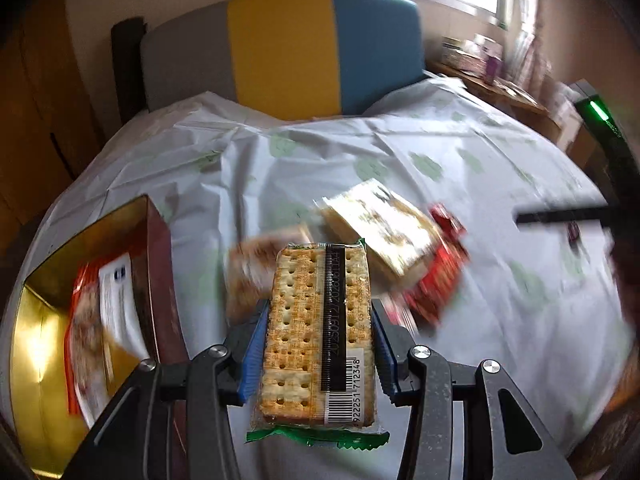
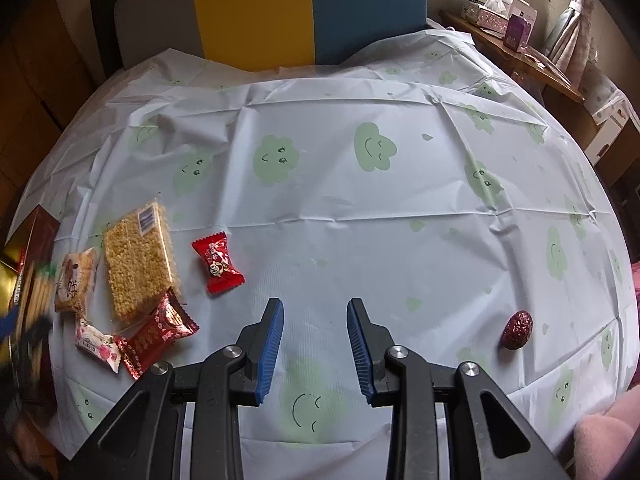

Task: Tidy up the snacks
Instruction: 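Grasp the red wrapped candy with the right tool while the left tool holds the cracker packet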

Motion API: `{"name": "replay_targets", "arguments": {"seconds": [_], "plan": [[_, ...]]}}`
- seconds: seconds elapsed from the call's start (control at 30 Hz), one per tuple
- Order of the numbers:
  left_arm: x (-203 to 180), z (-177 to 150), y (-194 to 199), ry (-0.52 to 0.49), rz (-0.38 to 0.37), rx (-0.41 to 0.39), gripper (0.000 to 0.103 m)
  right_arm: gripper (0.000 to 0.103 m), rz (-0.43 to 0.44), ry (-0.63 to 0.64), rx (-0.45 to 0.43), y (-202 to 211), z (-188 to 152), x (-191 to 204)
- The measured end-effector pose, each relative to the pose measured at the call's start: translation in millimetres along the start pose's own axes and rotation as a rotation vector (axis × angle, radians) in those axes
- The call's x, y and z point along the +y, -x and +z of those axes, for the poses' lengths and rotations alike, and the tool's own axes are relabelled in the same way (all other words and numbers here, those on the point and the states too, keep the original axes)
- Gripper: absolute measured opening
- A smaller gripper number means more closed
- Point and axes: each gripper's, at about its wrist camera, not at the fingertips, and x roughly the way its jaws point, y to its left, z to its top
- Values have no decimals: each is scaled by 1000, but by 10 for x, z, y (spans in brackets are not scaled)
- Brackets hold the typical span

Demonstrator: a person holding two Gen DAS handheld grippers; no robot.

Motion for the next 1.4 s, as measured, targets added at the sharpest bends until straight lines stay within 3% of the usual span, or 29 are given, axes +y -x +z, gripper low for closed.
{"name": "replay_targets", "arguments": {"seconds": [0.2, 0.27, 0.33, 0.5, 0.67, 1.03, 1.17, 1.3, 1.4], "plan": [[-186, -599, 82, -40, 11, 2, 48, 33, 54, -10, 18, -14, -31, 43], [-167, -728, -13, -34, -1, 39, 48, 33, 68, 0, 31, -35, -42, 86], [-132, -827, -11, -3, -18, -1, 48, 33, 63, 16, 43, -62, -53, 128], [-113, -857, -31, -2, -35, -15, 48, 33, 33, 10, 55, -130, -72, 136], [-118, -883, -21, 1, -38, -33, 48, 32, 73, -41, 34, -108, -74, 98], [-68, -899, 5, 23, -61, -40, 48, 29, 90, 69, -20, -197, 187, 483], [-56, -907, 9, 31, -67, -44, 48, 29, 121, 92, 21, -371, 329, 604], [-52, -905, 7, 31, -69, -45, 48, 24, 63, 143, 115, -660, 329, 691], [-59, -902, 5, 31, -68, -47, 48, 18, 56, 151, 93, -619, 326, 677]]}}
